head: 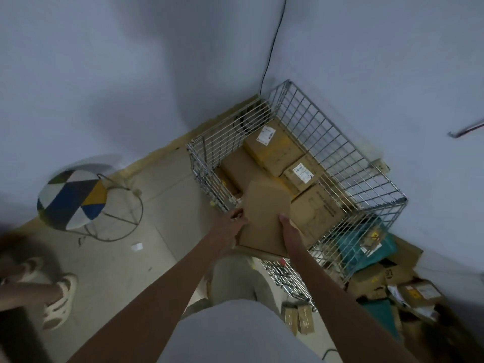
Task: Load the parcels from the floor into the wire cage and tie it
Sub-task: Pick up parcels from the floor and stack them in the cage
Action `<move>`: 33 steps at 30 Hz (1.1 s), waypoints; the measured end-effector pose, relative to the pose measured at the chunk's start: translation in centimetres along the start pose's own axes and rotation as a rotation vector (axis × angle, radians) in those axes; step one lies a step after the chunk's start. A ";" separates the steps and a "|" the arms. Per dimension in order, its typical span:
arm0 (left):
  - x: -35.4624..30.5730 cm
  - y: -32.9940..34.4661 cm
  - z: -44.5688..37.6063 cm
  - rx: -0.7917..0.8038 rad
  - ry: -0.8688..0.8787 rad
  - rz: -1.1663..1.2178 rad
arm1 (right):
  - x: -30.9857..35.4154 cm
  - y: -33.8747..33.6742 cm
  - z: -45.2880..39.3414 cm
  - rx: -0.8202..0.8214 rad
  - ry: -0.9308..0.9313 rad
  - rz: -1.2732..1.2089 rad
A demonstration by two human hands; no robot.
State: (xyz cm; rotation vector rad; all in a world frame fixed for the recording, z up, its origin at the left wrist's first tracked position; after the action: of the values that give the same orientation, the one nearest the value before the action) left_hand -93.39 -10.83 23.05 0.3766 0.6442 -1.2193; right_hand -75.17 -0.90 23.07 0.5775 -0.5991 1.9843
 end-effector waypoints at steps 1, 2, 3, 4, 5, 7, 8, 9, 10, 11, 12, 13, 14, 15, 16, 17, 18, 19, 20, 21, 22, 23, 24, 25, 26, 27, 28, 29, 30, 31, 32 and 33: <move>-0.4 -0.6 -0.5 0.015 -0.001 -0.048 | 0.0 0.5 -0.6 -0.002 0.011 -0.009; -0.9 -1.3 -0.9 0.025 0.003 -0.109 | 0.1 1.1 -1.3 -0.008 0.021 -0.014; -1.3 -2.2 -1.4 0.035 0.008 -0.163 | 0.1 2.0 -2.1 -0.008 0.045 -0.021; -1.6 -3.3 -1.9 0.036 -0.004 -0.193 | 0.3 3.0 -2.9 -0.006 0.058 -0.040; -1.6 -4.6 -2.6 0.033 -0.012 -0.199 | 0.6 4.1 -3.7 -0.010 0.072 -0.063; -2.6 -7.2 -3.5 0.012 0.003 -0.213 | 1.7 6.3 -5.0 -0.031 0.092 -0.146; -3.4 -8.5 -3.8 0.000 0.022 -0.231 | 2.4 7.3 -5.8 -0.040 0.094 -0.199; -4.0 -9.7 -4.2 0.001 0.040 -0.244 | 3.2 8.4 -6.5 -0.046 0.100 -0.246; -4.6 -10.8 -4.5 0.002 0.050 -0.259 | 3.8 9.4 -7.4 -0.061 0.100 -0.286; -4.8 -11.9 -5.1 0.008 0.041 -0.278 | 4.4 10.4 -8.2 -0.059 0.118 -0.315; -5.1 -12.9 -5.6 0.005 0.032 -0.302 | 4.8 11.4 -9.1 -0.058 0.127 -0.339; -5.3 -13.9 -6.3 0.013 0.027 -0.313 | 5.5 12.3 -9.4 -0.053 0.138 -0.368; -6.0 -14.7 -7.0 0.009 0.033 -0.320 | 6.2 13.2 -9.6 -0.046 0.140 -0.404; -6.7 -15.6 -7.7 0.003 0.032 -0.335 | 6.8 13.9 -9.9 -0.042 0.146 -0.440; -7.6 -16.4 -8.4 -0.010 0.038 -0.348 | 7.2 14.5 -10.4 -0.035 0.156 -0.466; -8.4 -17.1 -9.2 -0.018 0.035 -0.348 | 7.7 15.1 -10.9 -0.026 0.171 -0.483; -9.1 -17.5 -9.9 -0.023 0.036 -0.347 | 8.0 15.5 -11.4 -0.015 0.180 -0.486; -9.6 -17.9 -10.7 -0.022 0.031 -0.349 | 8.5 15.6 -11.7 -0.011 0.185 -0.489; -10.6 -18.0 -11.6 -0.008 0.038 -0.348 | 8.9 15.7 -12.3 -0.018 0.190 -0.514; -11.4 -18.0 -12.5 0.006 0.041 -0.331 | 9.3 15.6 -12.6 -0.032 0.197 -0.544; -12.3 -17.9 -13.3 0.014 0.043 -0.294 | 9.7 15.6 -12.8 -0.046 0.204 -0.577; -13.2 -17.7 -14.3 0.020 0.049 -0.261 | 10.0 15.5 -13.2 -0.057 0.210 -0.612; -13.9 -17.5 -15.4 0.023 0.056 -0.240 | 10.1 15.5 -13.8 -0.061 0.221 -0.655; -14.5 -17.3 -16.5 0.026 0.060 -0.227 | 10.2 15.7 -14.2 -0.067 0.240 -0.695; -15.0 -17.1 -17.6 0.023 0.057 -0.238 | 10.0 15.8 -15.0 -0.083 0.256 -0.735; -15.5 -16.7 -18.7 0.021 0.056 -0.259 | 9.9 15.9 -15.6 -0.104 0.255 -0.790; -16.2 -16.3 -19.8 0.022 0.066 -0.291 | 9.7 15.9 -16.4 -0.135 0.255 -0.861; -16.4 -15.9 -21.2 0.026 0.066 -0.323 | 9.6 16.0 -16.9 -0.176 0.262 -0.927; -17.2 -15.4 -22.1 0.034 0.061 -0.349 | 9.4 16.4 -17.7 -0.213 0.286 -0.983; -17.5 -14.8 -23.3 0.046 0.054 -0.370 | 9.1 16.7 -18.5 -0.258 0.294 -1.037; -17.3 -14.0 -24.6 0.087 0.044 -0.411 | 8.8 16.9 -19.1 -0.310 0.303 -1.093; -16.9 -13.0 -25.9 0.141 0.042 -0.456 | 8.7 17.1 -19.5 -0.365 0.318 -1.138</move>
State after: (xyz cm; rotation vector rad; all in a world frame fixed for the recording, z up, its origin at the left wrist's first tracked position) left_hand -115.67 12.93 14.95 0.3847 0.7046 -1.7013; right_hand -97.11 9.61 10.47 0.2502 -0.2934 0.8315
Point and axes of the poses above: each hand's wrist, its own z-axis away from the middle knuckle, its own y-axis out of the palm, x = y × z, the point moved 10 cm from there along -z, towards the middle knuckle, and after that the axes turned 8 degrees about -z, right-handed, at the moved point
